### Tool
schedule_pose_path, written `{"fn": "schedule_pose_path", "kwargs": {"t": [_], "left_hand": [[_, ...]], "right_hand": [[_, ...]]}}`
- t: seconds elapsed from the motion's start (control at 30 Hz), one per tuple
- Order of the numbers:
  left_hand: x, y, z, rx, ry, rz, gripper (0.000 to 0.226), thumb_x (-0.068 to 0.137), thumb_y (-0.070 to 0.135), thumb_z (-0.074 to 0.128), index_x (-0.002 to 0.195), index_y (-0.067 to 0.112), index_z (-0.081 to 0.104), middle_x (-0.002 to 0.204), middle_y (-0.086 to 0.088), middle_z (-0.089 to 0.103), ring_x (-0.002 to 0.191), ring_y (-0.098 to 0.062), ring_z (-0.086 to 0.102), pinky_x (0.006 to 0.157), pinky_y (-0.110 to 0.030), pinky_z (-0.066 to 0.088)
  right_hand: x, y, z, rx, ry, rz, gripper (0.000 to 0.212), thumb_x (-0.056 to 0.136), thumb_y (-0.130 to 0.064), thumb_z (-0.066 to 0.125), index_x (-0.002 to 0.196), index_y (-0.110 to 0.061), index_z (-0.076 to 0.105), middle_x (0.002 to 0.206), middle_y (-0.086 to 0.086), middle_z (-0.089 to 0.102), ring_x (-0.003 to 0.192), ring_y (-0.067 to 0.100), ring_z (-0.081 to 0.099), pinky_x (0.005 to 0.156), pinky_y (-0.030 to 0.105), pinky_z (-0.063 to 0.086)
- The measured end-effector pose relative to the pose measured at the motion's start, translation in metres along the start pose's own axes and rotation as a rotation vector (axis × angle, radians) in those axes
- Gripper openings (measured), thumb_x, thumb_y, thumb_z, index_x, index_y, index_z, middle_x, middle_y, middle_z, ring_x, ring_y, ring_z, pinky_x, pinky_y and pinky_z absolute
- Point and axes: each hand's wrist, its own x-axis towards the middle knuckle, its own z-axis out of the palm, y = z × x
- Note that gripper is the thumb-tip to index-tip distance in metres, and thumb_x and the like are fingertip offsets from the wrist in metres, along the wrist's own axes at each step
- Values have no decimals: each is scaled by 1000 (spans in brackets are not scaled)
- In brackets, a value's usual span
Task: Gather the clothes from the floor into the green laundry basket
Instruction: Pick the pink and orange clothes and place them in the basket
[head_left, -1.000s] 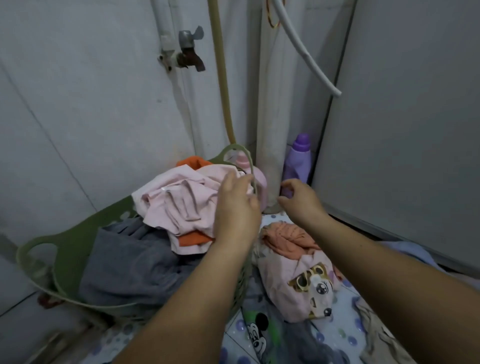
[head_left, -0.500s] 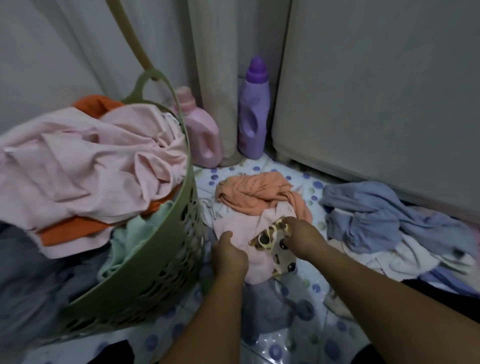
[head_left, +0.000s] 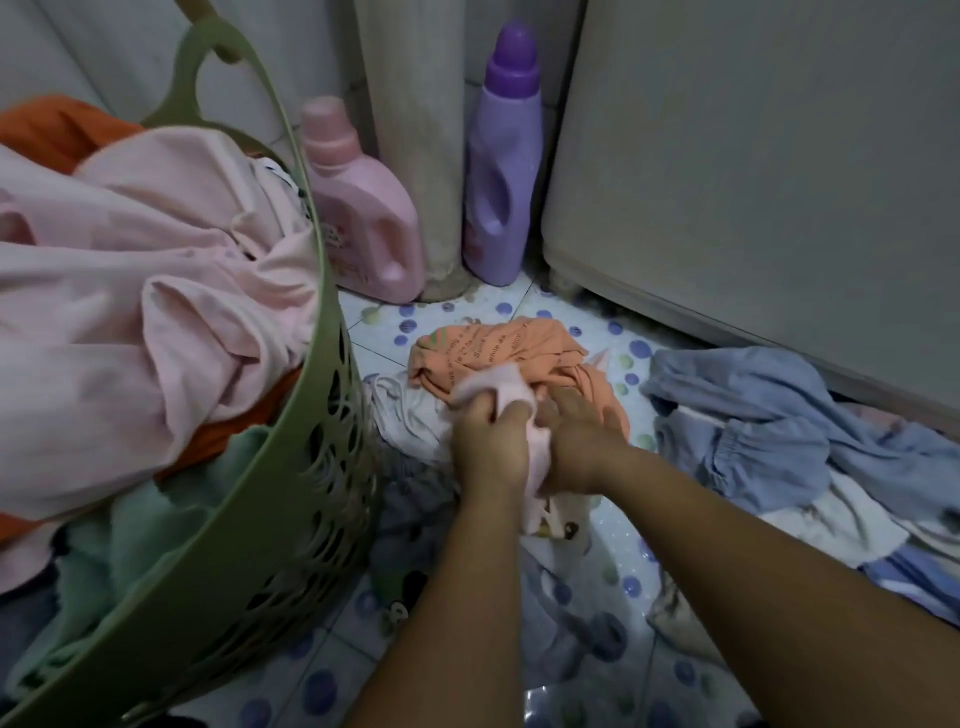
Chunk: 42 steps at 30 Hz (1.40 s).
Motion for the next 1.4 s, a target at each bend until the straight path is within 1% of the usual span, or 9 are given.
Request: {"fn": "schedule_pose_path", "kwargs": {"t": [0.13, 0.23, 0.37, 0.5, 0.67, 0.77, 0.93, 1.13, 1.4], "left_hand": [[20, 19, 10, -606, -85, -79, 35, 89, 8, 51, 123, 3, 58, 113, -16, 60, 103, -31, 58, 86, -39, 52], [42, 15, 6, -676, 48, -34, 52, 78, 45, 62, 120, 15, 61, 124, -5, 63, 117, -25, 59, 104, -45, 45], [43, 4, 1, -553, 299, 32, 29, 96, 38, 43, 109, 18, 59, 111, 2, 63, 108, -21, 60, 92, -32, 48], [43, -18, 2, -493, 203, -122, 52, 96, 48, 38, 138, 18, 46, 133, 2, 52, 113, -15, 50, 93, -28, 38], [48, -26, 7, -458, 130, -242, 53, 95, 52, 36, 140, 25, 44, 136, 1, 50, 107, -10, 45, 95, -30, 36], [49, -25, 8, -464, 92, -239, 51, 96, 51, 36, 139, 25, 45, 138, 1, 50, 108, -10, 45, 98, -30, 36], [50, -26, 9, -451, 111, -252, 52, 95, 51, 38, 141, 26, 43, 142, 0, 48, 109, -11, 44, 99, -32, 36], [33, -18, 15, -407, 115, -242, 53, 94, 42, 46, 142, 22, 38, 138, -5, 49, 104, -16, 46, 101, -37, 40], [-26, 22, -3, -290, 110, -42, 85, 85, 30, 64, 151, 28, 11, 152, -9, 33, 131, -29, 43, 108, -39, 39]], "right_hand": [[5, 14, -18, 470, 125, -57, 47, 79, -23, 70, 123, -13, 57, 134, 11, 55, 113, 20, 51, 104, 40, 41], [7, 24, -30, 766, 74, -60, 26, 75, -14, 75, 99, -11, 67, 101, 4, 71, 91, 15, 61, 85, 28, 50], [30, 21, -38, 503, 233, -56, 18, 80, -27, 70, 88, -20, 55, 83, -6, 55, 85, 17, 53, 66, 25, 42], [60, 18, -30, 126, 325, -29, 45, 80, -39, 67, 117, -18, 53, 122, 6, 51, 116, 27, 49, 93, 37, 40], [88, 22, -9, 205, 161, 55, 106, 74, -28, 74, 150, -30, 0, 161, 2, -2, 145, 27, 19, 116, 48, 24], [96, 20, -6, 327, 107, 86, 118, 73, -17, 75, 149, -26, -16, 141, 15, 45, 123, 30, 51, 101, 37, 43], [88, 9, -20, 182, -11, 164, 42, 76, -17, 67, 115, -9, 55, 110, 13, 62, 93, 27, 57, 77, 30, 46], [45, 13, -31, 146, 135, 202, 26, 82, -27, 60, 108, -28, 59, 119, 8, 47, 118, 32, 41, 100, 44, 39], [-45, 7, -66, 787, 673, -94, 19, 82, -8, 44, 87, -21, 55, 75, 3, 55, 69, 19, 48, 60, 23, 31]]}}
